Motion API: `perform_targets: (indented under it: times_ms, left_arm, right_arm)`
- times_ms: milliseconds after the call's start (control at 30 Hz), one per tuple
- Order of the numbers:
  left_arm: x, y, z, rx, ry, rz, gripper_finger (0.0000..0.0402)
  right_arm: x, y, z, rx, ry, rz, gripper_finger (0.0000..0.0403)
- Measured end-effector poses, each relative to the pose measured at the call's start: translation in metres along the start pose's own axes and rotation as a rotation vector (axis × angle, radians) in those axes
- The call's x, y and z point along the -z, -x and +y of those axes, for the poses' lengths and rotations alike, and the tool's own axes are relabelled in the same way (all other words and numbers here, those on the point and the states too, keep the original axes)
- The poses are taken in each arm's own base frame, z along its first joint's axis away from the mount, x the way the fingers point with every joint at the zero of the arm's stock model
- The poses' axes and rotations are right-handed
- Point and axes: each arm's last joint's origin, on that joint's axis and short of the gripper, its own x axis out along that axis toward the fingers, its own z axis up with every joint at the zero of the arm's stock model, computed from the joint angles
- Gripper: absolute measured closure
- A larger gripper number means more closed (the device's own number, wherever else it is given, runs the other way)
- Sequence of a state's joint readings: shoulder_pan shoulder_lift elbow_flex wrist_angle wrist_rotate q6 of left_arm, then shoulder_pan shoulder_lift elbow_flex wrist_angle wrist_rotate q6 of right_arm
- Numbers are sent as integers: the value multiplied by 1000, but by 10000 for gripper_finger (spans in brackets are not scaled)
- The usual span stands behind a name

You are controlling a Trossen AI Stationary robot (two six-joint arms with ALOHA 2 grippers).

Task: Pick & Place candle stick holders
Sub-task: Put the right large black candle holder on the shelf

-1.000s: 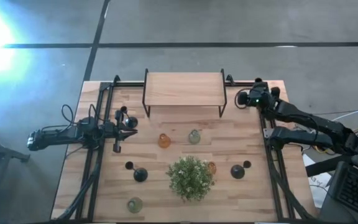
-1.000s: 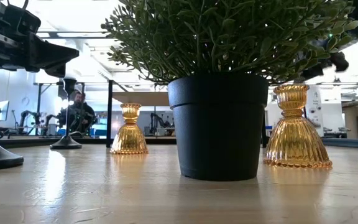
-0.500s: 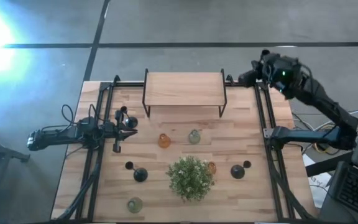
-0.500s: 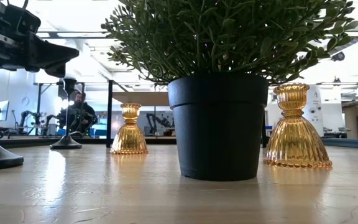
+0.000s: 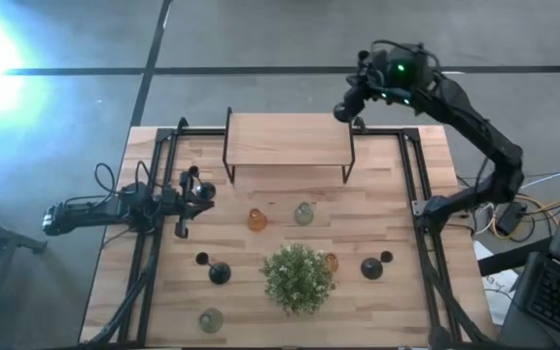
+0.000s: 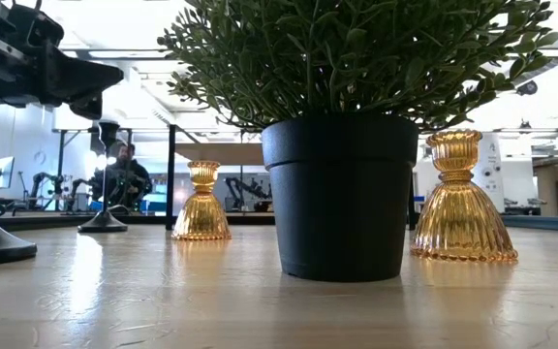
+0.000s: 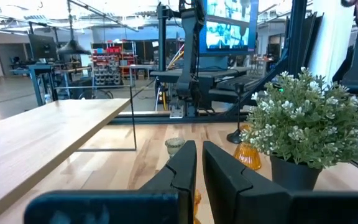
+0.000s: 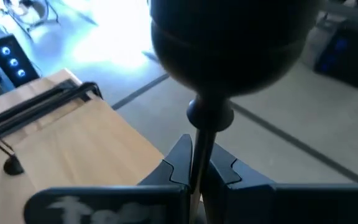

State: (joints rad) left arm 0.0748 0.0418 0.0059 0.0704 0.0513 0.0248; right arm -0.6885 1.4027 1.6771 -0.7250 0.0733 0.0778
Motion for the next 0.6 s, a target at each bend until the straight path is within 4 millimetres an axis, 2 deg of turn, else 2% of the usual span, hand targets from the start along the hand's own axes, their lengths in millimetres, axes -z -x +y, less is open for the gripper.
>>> perform_targets:
  times_ms: [367, 600]
  left_arm:
    - [0, 0, 0, -1, 6, 0, 369]
    - [0, 0, 0, -1, 6, 0, 369]
  right_arm:
    - [5, -60, -2, -51, 22, 31, 395]
    - [14, -75, -11, -28, 33, 0, 395]
